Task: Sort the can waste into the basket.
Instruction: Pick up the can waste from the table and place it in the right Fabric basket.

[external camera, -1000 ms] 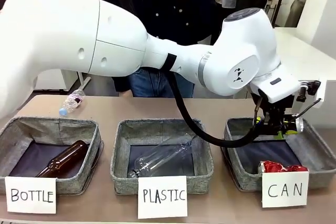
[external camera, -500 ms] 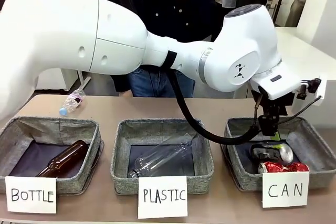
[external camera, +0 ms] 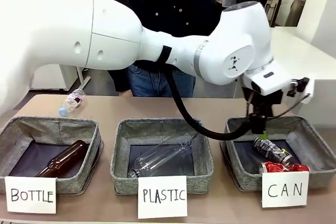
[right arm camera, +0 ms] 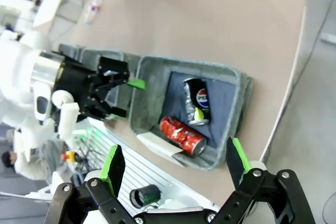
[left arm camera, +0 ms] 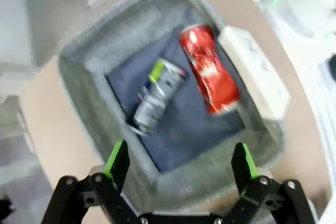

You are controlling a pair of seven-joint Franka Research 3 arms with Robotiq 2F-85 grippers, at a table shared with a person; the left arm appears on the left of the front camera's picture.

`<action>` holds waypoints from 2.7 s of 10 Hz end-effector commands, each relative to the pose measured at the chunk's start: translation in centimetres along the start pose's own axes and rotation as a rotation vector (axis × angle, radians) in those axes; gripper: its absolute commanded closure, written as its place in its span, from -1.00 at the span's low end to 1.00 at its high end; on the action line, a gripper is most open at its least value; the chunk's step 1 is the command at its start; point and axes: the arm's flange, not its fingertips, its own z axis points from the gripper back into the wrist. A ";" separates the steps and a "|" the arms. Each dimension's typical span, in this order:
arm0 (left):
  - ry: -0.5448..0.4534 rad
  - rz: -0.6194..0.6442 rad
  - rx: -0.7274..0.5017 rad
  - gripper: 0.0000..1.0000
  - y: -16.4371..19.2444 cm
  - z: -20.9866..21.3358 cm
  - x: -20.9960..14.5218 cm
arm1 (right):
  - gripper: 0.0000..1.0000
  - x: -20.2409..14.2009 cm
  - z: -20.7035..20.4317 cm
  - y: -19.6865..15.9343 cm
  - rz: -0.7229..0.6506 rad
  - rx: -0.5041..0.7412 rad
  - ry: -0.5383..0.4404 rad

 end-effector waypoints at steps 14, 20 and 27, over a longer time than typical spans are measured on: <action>-0.653 1.193 -0.029 -1.00 -26.5 25.4 -33.5 | -1.00 7.2 -20.5 21.4 -0.147 0.469 0.339; -0.653 1.193 -0.029 -1.00 -26.5 25.4 -33.5 | -1.00 7.2 -20.5 21.4 -0.147 0.469 0.339; -0.653 1.193 -0.029 -1.00 -26.5 25.4 -33.5 | -1.00 7.2 -20.5 21.4 -0.147 0.469 0.339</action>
